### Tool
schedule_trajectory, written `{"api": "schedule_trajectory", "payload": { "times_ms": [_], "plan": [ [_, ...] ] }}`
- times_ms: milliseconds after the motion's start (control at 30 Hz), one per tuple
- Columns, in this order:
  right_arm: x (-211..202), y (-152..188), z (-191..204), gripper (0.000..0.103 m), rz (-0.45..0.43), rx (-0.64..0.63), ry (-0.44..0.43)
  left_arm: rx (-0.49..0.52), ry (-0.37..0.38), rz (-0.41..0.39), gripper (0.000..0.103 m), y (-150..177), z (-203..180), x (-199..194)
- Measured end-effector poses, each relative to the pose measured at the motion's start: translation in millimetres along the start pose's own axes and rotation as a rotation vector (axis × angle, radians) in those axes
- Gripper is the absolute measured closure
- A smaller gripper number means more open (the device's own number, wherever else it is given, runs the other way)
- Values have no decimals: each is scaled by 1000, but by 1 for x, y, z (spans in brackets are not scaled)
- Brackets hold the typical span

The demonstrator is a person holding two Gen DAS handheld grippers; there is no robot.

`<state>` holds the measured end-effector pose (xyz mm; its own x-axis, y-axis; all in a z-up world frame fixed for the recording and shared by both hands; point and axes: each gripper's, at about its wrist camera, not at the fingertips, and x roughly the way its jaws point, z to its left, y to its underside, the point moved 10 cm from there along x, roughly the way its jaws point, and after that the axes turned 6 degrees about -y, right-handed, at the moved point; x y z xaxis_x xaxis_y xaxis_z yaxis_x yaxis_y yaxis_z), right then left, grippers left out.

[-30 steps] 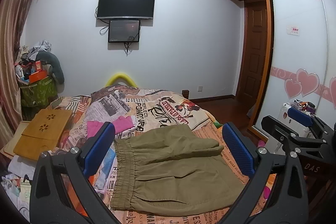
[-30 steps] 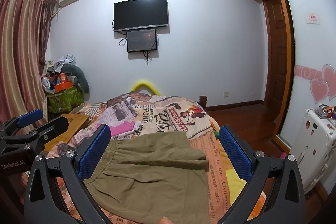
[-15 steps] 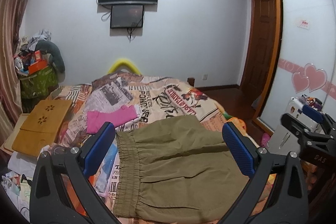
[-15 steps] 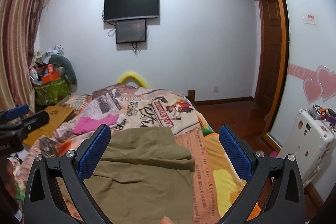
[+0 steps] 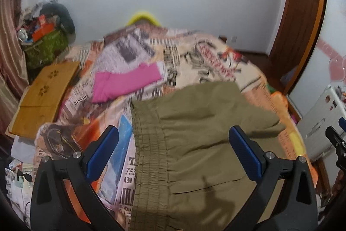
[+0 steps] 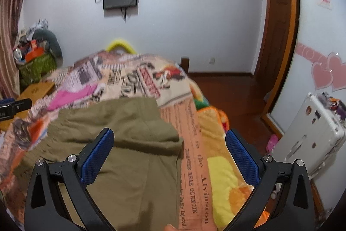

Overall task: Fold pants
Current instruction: 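Lower the left tool to the waistband while the right tool reaches the leg hem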

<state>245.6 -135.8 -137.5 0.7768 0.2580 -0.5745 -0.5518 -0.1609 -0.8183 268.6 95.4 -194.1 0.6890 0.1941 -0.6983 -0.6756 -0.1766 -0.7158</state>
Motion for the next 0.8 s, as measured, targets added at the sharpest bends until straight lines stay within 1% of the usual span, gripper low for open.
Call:
{"api": "schedule_trajectory", "payload": {
  "times_ms": [133, 167, 200, 267, 300, 367, 400, 433, 500, 533, 600, 667, 800],
  "plan": [
    [26, 16, -5, 1, 77, 2, -27, 19, 19, 96, 0, 19, 1, 28],
    [33, 20, -6, 2, 95, -5, -32, 31, 14, 111, 2, 23, 2, 34],
    [39, 24, -7, 2, 111, -8, -39, 44, 3, 122, 8, 26, 3, 38],
    [49, 30, -10, 4, 137, 0, -52, 76, -15, 148, 14, 32, 6, 48],
    [55, 33, -12, 9, 149, 6, -61, 83, -11, 160, 15, 34, 6, 52],
    [66, 40, -14, 14, 184, 15, -74, 85, -4, 183, 16, 38, 8, 58],
    [73, 42, -16, 19, 200, 16, -77, 83, 1, 195, 19, 40, 9, 61],
    [79, 46, -16, 22, 217, 16, -82, 82, 7, 210, 21, 42, 10, 64],
    [92, 56, -19, 34, 265, 17, -95, 82, 29, 242, 27, 44, 12, 71],
    [99, 60, -19, 36, 289, 19, -107, 81, 36, 256, 28, 45, 14, 74],
    [108, 68, -20, 37, 324, 33, -113, 90, 43, 282, 35, 49, 17, 80],
    [117, 77, -23, 37, 363, 53, -122, 102, 45, 307, 38, 52, 19, 86],
    [130, 88, -22, 37, 411, 65, -165, 99, 90, 381, 40, 66, 21, 97]
  ]
}}
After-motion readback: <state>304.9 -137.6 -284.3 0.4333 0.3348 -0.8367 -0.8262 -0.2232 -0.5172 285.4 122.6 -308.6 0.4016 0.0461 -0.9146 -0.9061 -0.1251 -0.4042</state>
